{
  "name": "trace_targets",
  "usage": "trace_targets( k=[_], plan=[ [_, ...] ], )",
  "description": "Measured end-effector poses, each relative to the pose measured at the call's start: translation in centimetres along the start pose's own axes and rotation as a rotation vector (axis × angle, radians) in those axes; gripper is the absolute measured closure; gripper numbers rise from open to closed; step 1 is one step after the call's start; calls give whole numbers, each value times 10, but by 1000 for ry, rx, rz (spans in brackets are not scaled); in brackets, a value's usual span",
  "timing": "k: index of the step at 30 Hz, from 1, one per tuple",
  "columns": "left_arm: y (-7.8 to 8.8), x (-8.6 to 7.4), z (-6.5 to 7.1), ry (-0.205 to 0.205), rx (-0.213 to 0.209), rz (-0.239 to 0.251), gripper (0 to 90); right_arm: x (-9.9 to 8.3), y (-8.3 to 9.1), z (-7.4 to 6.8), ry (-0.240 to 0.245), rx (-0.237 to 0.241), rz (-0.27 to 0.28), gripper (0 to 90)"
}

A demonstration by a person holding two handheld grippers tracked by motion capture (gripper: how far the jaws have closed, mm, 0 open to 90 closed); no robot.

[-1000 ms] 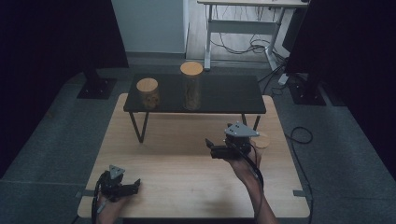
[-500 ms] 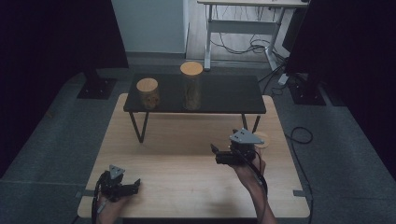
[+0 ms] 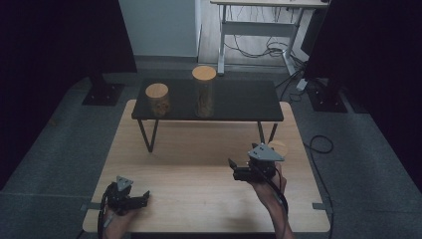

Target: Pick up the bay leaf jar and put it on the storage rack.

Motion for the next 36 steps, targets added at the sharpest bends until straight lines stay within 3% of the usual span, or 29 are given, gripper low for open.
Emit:
trace_targets(
  k=[36],
  plan=[
    [0,0,0,2,0,2,26,-53,12,12,-26,-62,-58,51]
  ],
)
Point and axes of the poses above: each handheld gripper's, and its own axes: y roughly backward along the jaws, x roughly out of its top, z roughly to its right, the point moved 4 cm from there along -y, roughly forward along the jaws, and after that the axes turned 1 degree about y, right-handed, at the moved point
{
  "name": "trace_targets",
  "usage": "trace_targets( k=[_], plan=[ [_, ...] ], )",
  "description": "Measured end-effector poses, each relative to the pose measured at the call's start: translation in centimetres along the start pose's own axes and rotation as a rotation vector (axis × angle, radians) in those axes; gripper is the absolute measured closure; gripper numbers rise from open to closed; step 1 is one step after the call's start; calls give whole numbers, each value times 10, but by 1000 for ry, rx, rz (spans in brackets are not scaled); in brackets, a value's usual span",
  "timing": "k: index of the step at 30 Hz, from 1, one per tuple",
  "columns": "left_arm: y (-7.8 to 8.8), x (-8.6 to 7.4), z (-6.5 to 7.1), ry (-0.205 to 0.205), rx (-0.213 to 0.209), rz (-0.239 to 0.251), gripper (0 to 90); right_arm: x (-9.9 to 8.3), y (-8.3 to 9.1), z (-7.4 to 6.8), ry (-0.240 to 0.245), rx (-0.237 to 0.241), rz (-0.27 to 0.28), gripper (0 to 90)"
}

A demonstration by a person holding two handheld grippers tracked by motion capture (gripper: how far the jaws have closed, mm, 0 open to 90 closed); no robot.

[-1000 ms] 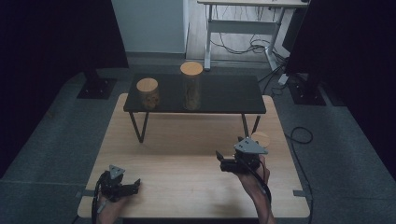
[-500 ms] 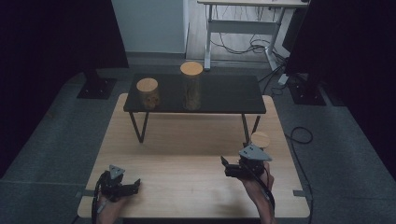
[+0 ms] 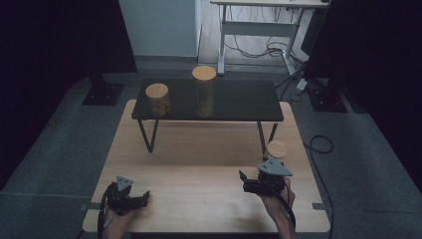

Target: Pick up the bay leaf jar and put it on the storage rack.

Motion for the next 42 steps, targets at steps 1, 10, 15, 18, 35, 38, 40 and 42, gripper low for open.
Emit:
trace_targets(
  k=[1,10,15,18,35,38,40,42],
  plan=[
    [0,0,0,0,0,0,26,-3,1,2,-1,-8,-3,52],
    [0,0,0,0,0,0,26,-17,5,9,-15,-35,-22,53],
    [0,0,0,0,0,0,26,-22,7,13,-21,-48,-31,53],
    [0,0,0,0,0,0,26,-25,8,15,-24,-52,-34,53],
    [0,0,0,1,0,0,26,-49,9,31,-59,-110,-73,55],
    [0,0,0,0,0,0,26,-52,10,34,-62,-121,-78,55],
    [0,0,0,0,0,0,26,-54,10,35,-64,-128,-80,56],
    [0,0,0,0,0,0,26,-57,11,37,-65,-135,-84,56]
  ],
)
Point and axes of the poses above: each handheld gripper's, and its own axes: y roughly backward along the jaws, x roughly out of its top, z roughly to its right, the point moved 4 cm from there along -y, roughly forward along the jaws, and after that the axes turned 1 degree about y, right-handed, at the moved point
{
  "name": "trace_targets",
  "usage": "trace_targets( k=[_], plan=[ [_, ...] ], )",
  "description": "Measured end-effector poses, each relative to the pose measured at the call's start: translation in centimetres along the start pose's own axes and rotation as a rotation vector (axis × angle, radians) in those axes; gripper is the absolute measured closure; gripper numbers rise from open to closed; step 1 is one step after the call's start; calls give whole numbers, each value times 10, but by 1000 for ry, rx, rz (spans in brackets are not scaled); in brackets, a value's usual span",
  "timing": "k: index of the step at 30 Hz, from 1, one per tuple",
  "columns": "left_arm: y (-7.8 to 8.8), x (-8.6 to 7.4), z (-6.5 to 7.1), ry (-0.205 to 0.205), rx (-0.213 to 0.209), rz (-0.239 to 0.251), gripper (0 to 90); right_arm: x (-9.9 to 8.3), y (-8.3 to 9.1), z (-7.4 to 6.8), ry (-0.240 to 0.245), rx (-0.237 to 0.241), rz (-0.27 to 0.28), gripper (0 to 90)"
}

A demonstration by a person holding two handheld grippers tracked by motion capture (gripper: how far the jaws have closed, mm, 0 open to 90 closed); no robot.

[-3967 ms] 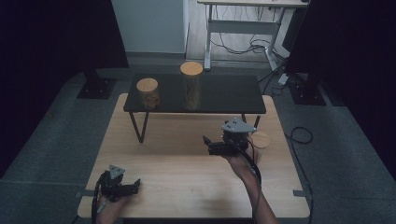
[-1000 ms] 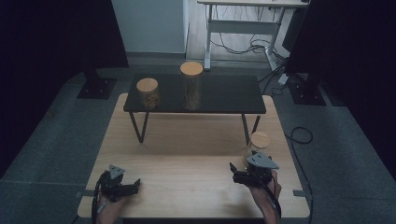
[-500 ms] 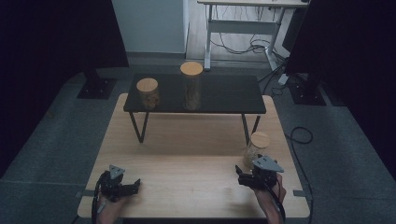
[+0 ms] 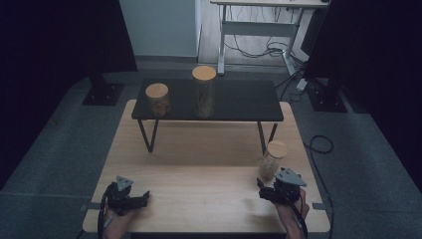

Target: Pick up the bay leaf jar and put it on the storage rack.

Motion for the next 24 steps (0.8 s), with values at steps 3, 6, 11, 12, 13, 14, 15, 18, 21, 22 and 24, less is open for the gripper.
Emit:
trace_targets(
  k=[3,6,11,12,13,14,15,18,21,22,24],
  plan=[
    [0,0,0,0,0,0,26,-3,0,3,2,-10,-1,58],
    [0,0,0,0,0,0,26,-7,1,7,-6,-23,-4,60],
    [0,0,0,0,0,0,26,-14,2,13,-20,-46,-6,62],
    [0,0,0,0,0,0,26,-15,2,13,-22,-49,-7,63],
    [0,0,0,0,0,0,26,-16,2,14,-23,-52,-7,63],
    [0,0,0,0,0,0,26,-17,2,15,-25,-55,-8,63],
    [0,0,0,0,0,0,26,-19,2,16,-26,-59,-10,63],
    [0,0,0,0,0,0,26,-22,2,17,-25,-64,-13,64],
    [0,0,0,0,0,0,26,-25,2,18,-29,-68,-19,64],
    [0,0,0,0,0,0,26,-26,2,19,-30,-70,-21,64],
    [0,0,0,0,0,0,26,-27,2,19,-32,-71,-23,64]
  ],
)
Point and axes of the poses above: each handheld gripper's, and its own axes: y roughly backward along the jaws, x roughly out of its top, z roughly to its right, the point moved 4 cm from there along -y, roughly forward along the jaws, and after that the axes turned 1 degree about y, right-handed, at the moved point
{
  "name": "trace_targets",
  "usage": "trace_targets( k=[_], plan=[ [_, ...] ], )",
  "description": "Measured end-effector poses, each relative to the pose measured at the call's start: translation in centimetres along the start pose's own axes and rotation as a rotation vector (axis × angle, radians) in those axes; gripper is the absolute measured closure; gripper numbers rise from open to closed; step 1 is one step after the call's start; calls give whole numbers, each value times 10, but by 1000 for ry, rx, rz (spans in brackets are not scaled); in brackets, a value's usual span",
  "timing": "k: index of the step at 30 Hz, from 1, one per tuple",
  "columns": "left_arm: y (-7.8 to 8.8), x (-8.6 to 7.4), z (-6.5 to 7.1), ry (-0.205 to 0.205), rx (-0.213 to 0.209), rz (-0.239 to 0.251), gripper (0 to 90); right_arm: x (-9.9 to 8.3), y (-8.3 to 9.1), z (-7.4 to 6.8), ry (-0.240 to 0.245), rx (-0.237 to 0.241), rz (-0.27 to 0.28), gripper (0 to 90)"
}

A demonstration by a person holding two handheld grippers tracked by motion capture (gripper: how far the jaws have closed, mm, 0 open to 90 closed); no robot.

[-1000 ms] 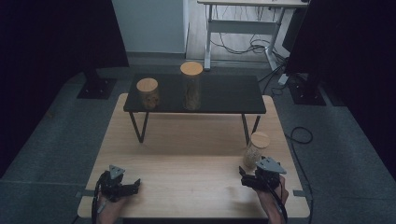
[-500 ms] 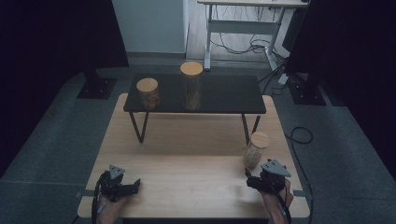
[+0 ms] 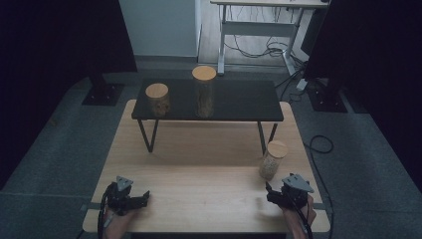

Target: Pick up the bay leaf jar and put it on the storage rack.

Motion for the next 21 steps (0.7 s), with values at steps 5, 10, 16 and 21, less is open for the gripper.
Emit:
trace_targets(
  k=[5,10,16,21],
  plan=[
    [0,0,0,0,0,0,26,-7,1,3,-9,-9,-3,64],
    [0,0,0,0,0,0,26,-14,2,7,-24,-17,-8,64],
    [0,0,0,0,0,0,26,-18,4,11,-34,-27,-9,64],
    [0,0,0,0,0,0,26,-21,5,12,-41,-30,-11,65]
  ],
)
Point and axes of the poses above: each handheld gripper's, and its own axes: y roughly backward along the jaws, x roughly out of its top, z roughly to its right, the point moved 4 cm from there along -y, roughly forward along the jaws, and after that the axes turned 1 degree about y, right-handed, at the moved point
